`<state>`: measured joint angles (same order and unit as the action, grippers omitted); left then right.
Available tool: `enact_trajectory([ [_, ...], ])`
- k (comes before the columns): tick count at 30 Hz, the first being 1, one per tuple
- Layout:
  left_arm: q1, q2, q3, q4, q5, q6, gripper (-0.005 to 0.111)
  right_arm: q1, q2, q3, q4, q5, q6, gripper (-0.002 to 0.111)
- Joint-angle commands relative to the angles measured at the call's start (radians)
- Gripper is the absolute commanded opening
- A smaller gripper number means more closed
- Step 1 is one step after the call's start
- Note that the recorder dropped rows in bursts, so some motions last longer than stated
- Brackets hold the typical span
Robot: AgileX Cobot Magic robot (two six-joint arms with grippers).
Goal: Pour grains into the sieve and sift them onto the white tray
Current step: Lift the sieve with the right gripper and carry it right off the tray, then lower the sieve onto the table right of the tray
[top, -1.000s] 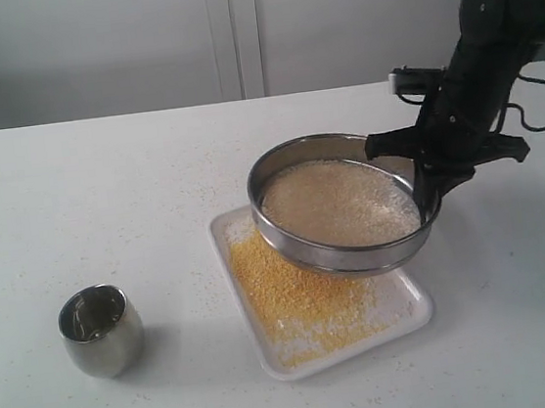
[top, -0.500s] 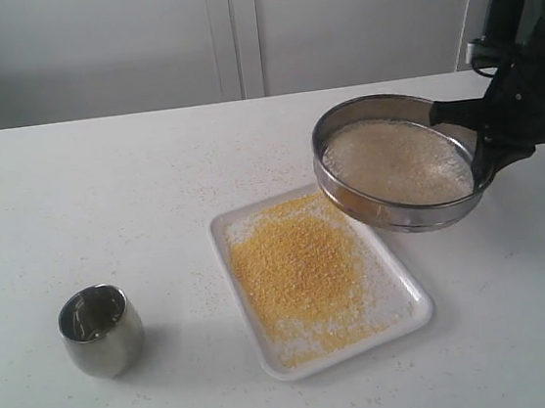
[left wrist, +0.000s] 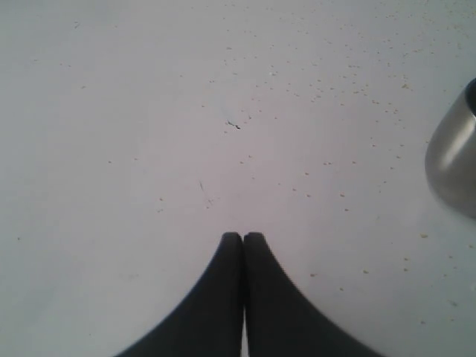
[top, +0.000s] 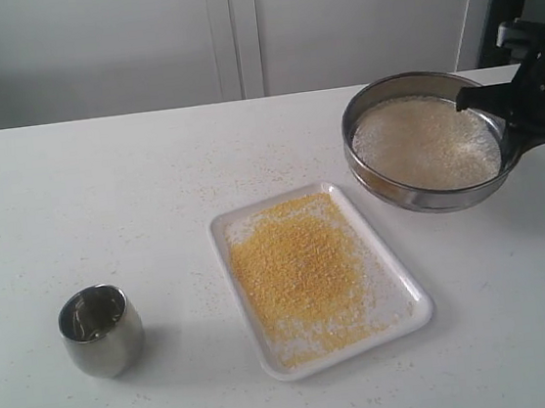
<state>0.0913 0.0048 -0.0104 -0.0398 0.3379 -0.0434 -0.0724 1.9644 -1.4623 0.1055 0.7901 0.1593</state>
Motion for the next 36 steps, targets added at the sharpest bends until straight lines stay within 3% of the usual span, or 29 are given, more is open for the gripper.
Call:
enact_trajectory([
  [1, -0.001, -0.005, 0.010, -0.012, 0.017, 0.003, 0.000, -0.009, -0.006, -0.001, 0.000, -0.056, 0.029, 0.000],
  [27, -0.001, -0.005, 0.010, -0.012, 0.017, 0.003, 0.000, -0.018, 0.122, -0.001, -0.004, -0.043, 0.080, 0.000],
  [36, -0.001, -0.005, 0.010, -0.012, 0.017, 0.003, 0.000, -0.018, 0.122, -0.001, -0.008, -0.043, 0.080, 0.020],
])
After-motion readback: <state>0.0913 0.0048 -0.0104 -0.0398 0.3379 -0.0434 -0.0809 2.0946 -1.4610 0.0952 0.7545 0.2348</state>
